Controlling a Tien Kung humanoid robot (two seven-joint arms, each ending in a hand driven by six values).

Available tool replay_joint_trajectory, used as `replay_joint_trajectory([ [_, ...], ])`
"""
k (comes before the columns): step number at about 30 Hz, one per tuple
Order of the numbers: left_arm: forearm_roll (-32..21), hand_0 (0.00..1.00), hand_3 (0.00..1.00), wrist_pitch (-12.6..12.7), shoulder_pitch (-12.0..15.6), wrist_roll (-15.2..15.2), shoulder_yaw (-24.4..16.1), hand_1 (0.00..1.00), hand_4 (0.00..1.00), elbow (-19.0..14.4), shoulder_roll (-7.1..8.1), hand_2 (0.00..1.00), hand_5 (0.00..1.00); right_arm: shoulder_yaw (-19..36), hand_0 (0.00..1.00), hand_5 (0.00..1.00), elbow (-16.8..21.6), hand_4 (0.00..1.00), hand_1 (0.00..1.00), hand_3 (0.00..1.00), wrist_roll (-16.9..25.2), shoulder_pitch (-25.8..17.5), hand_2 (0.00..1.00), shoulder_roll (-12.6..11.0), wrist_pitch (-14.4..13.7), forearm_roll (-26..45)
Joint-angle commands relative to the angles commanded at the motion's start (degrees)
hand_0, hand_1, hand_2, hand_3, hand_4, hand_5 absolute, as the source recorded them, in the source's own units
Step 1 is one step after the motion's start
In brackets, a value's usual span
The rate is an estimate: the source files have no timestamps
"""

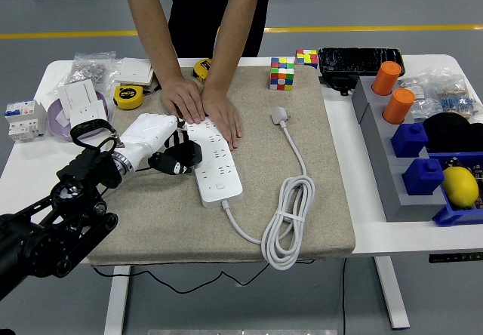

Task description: Pick up the plug,place it near the board,insert it into the board,press the button

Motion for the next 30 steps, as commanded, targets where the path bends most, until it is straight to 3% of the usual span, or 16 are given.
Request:
replay_joint_trajectory([
  [30, 0.86, 0.41, 0.43, -0.16, -1.09, -0.03, 1.07, 0.394, 0.683, 1.34, -0.23, 0.356, 0.091, 0.19, 0.77, 0.778, 0.0, 0.984, 0.683, 0.654, 0.04, 0.18, 0.705, -0.14, -0.01, 0.09],
])
